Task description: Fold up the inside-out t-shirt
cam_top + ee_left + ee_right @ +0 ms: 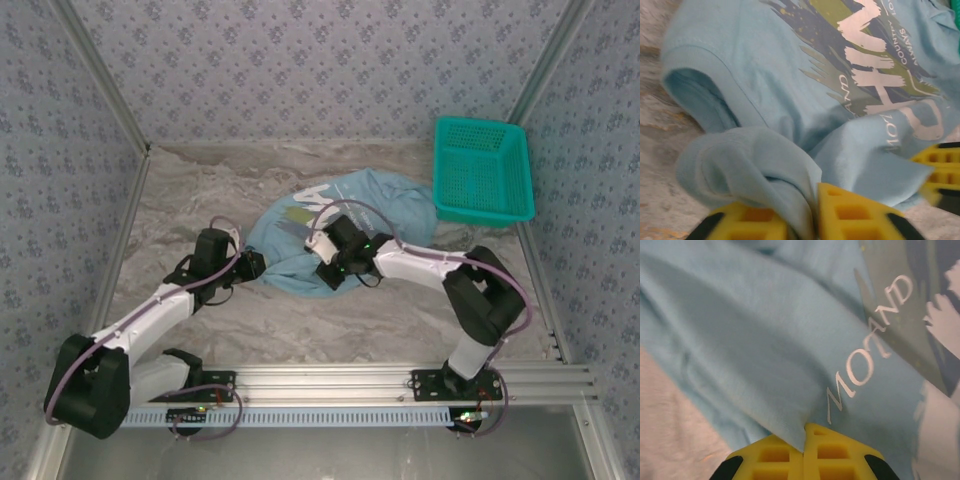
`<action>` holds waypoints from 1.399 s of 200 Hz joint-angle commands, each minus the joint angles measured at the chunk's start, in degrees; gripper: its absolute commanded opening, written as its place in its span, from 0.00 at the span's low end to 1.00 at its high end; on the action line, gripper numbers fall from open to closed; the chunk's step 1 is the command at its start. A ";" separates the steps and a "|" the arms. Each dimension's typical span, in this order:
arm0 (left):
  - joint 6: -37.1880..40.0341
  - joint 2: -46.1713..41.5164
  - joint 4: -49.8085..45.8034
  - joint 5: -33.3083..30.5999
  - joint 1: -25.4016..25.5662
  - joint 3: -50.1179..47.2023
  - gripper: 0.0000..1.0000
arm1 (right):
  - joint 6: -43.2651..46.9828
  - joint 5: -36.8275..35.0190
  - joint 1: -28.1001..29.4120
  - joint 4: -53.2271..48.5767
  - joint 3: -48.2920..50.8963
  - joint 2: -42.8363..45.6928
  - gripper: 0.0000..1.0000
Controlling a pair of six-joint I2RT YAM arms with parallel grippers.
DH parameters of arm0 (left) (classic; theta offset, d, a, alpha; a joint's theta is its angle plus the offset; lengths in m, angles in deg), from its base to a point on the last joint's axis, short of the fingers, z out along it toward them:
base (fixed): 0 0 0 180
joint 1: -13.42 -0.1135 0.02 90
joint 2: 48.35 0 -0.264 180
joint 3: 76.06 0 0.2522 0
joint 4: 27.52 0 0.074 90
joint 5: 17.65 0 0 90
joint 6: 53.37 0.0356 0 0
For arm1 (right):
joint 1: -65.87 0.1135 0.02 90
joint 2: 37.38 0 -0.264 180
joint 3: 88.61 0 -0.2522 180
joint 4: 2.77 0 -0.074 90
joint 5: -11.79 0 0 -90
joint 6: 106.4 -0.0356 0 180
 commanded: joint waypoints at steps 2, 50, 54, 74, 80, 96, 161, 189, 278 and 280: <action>2.60 -3.30 -1.01 -5.96 0.50 -0.31 0.31 | -7.70 14.14 -4.66 -2.47 1.03 8.27 0.00; 10.46 -11.46 -1.34 -12.75 7.34 0.65 0.55 | -17.09 26.66 -8.67 -1.24 -0.58 7.74 0.00; 11.28 -12.04 -0.97 -13.50 8.48 0.66 0.56 | -17.56 27.77 -9.18 -0.92 -0.61 7.64 0.00; 15.38 -12.38 2.41 -13.37 13.64 0.50 0.58 | -20.08 30.97 -11.06 0.78 -0.57 7.36 0.00; 16.29 -11.42 3.56 -12.25 14.90 0.55 0.58 | -20.42 31.56 -11.45 0.88 -0.59 7.29 0.00; 18.30 -6.29 4.95 -9.84 17.77 2.09 0.57 | -20.72 32.18 -12.04 0.88 -0.67 7.33 0.00; 26.97 12.83 7.70 -7.57 22.98 12.15 0.45 | -19.05 31.38 -12.67 -1.44 -0.60 7.91 0.00; 27.57 16.32 7.90 -5.79 22.99 14.01 0.20 | -18.46 30.45 -12.74 -2.23 -0.61 8.27 0.00; -4.41 8.22 4.77 11.91 18.24 18.02 0.00 | -13.41 -26.99 -3.92 -13.45 -3.36 12.95 0.33; -4.64 8.13 4.46 11.69 18.21 18.11 0.00 | -13.45 -26.69 -3.74 -13.19 -2.92 13.50 0.33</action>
